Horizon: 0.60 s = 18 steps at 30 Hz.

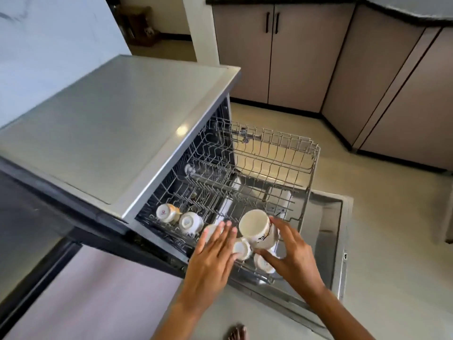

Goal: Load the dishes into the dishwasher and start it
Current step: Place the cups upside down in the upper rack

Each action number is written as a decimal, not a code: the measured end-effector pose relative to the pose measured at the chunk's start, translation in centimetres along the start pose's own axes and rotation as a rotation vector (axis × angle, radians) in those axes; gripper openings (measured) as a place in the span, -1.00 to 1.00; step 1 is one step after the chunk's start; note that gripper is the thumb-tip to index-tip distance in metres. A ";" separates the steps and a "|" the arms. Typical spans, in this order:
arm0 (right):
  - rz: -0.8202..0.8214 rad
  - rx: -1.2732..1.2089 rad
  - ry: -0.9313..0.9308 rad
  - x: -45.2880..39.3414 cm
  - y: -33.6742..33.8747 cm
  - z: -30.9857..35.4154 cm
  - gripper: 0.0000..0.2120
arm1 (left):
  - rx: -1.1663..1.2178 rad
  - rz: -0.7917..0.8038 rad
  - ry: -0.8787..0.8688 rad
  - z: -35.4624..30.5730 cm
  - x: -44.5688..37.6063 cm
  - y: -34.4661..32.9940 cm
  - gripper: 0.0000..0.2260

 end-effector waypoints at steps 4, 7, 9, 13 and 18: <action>-0.015 0.031 -0.001 -2.8 -2.1 -3.3 -0.32 | -0.032 0.215 0.076 3.8 2.0 -5.6 -0.57; 0.007 0.002 -0.018 -5.1 -3.9 -4.4 -0.30 | -0.006 0.275 0.066 5.5 3.0 -7.5 -0.58; 0.031 0.008 -0.007 -6.5 -5.4 -4.4 -0.30 | 0.020 0.280 0.056 6.0 3.3 -8.0 -0.59; 0.095 0.062 0.054 -9.1 -8.0 -3.4 -0.31 | 0.017 0.282 0.066 7.7 3.4 -8.1 -0.59; 0.145 0.120 0.124 -11.5 -11.1 -1.6 -0.33 | -0.062 0.283 0.137 10.5 4.2 -7.2 -0.55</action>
Point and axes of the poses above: each hand's wrist, its own x-axis away from the middle knuckle, its own y-axis out of the back of the hand, z = x × y, the point moved 7 cm from there along -x, towards the middle knuckle, and after that the axes turned 10 degrees about -y, right-handed, at the moved point
